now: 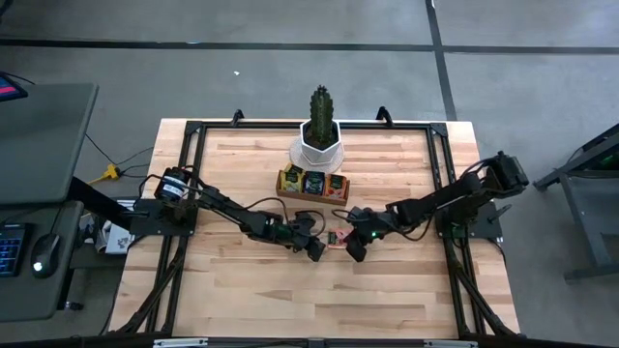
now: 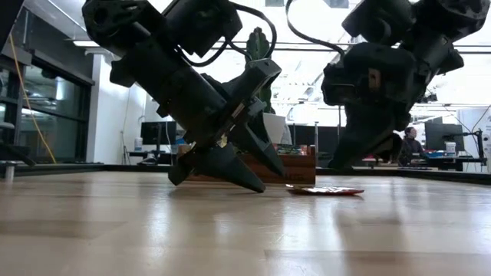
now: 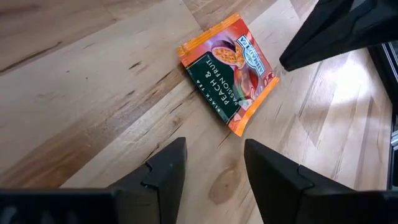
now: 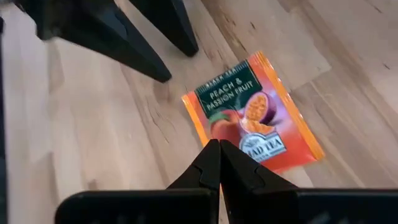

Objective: Pick & Place Tea
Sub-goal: Put the orange tea bag into the right section of the wooden organizer

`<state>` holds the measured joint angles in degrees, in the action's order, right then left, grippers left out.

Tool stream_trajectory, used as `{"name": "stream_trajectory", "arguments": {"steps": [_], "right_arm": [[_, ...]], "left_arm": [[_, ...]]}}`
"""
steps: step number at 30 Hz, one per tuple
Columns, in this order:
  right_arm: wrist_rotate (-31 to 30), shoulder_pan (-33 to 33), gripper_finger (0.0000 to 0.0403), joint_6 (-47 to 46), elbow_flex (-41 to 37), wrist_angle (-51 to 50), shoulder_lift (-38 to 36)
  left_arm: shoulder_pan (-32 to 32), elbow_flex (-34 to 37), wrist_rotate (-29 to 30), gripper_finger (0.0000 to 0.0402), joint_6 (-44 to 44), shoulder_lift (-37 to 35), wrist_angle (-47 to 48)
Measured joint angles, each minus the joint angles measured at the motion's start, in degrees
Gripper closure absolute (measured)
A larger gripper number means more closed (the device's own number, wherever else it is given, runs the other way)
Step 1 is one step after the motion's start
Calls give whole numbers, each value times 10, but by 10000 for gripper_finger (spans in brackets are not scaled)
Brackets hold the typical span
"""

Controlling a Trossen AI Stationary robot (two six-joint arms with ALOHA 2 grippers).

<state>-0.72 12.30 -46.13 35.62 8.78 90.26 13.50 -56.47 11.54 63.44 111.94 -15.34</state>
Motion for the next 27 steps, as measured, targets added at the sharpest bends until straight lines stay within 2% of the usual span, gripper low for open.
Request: {"name": "stream_trajectory", "arguments": {"steps": [9, 27], "right_arm": [[-17, -4, 403, 25, 0, -26, 6], [-4, -3, 403, 22, 2, -26, 42]], "left_arm": [[0, 1, 1, 236, 0, 0, -4], [-1, -1, 11, 236, 6, 2, -16]]}}
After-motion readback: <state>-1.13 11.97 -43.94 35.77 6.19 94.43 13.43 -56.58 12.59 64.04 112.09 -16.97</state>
